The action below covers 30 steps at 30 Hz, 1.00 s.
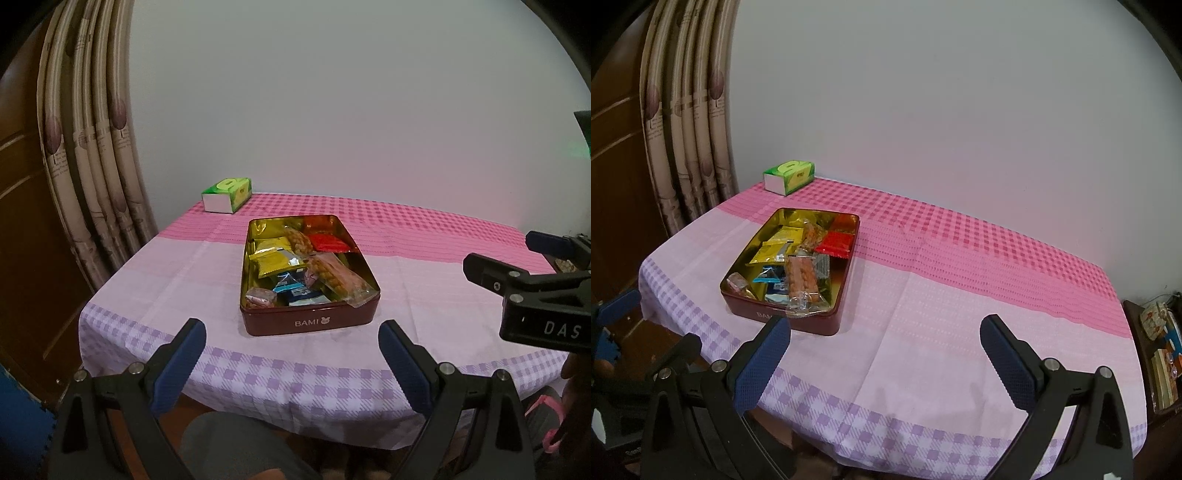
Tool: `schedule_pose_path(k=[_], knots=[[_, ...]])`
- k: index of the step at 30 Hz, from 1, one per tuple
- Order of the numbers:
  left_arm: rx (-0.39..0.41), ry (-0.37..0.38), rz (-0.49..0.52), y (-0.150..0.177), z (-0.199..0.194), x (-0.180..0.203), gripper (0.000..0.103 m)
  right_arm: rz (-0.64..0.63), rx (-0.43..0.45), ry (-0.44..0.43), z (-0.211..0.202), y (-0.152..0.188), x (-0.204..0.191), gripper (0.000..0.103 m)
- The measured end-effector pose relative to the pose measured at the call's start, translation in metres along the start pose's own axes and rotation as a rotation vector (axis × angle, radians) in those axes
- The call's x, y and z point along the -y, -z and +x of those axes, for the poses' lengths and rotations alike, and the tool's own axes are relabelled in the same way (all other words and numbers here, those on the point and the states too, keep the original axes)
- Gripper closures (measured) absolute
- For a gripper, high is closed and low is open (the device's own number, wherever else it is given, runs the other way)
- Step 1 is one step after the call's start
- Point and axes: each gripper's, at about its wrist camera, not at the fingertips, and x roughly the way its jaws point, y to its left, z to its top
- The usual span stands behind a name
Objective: Organize snacks
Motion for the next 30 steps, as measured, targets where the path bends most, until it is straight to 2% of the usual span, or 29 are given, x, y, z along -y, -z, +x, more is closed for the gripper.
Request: schedule_pose_path(k=[21, 30], knots=[[-0.006, 0.029, 0.003, 0.0017, -0.0011, 0.0009, 0.007, 0.006, -0.013, -0.007, 0.0038, 0.0050, -0.0005, 0.001], [0.003, 0.006, 0.005, 0.0034, -0.0038, 0.0039, 0.007, 0.006, -0.014, -0.009, 0.0041, 0.0051, 0.0000, 0.001]])
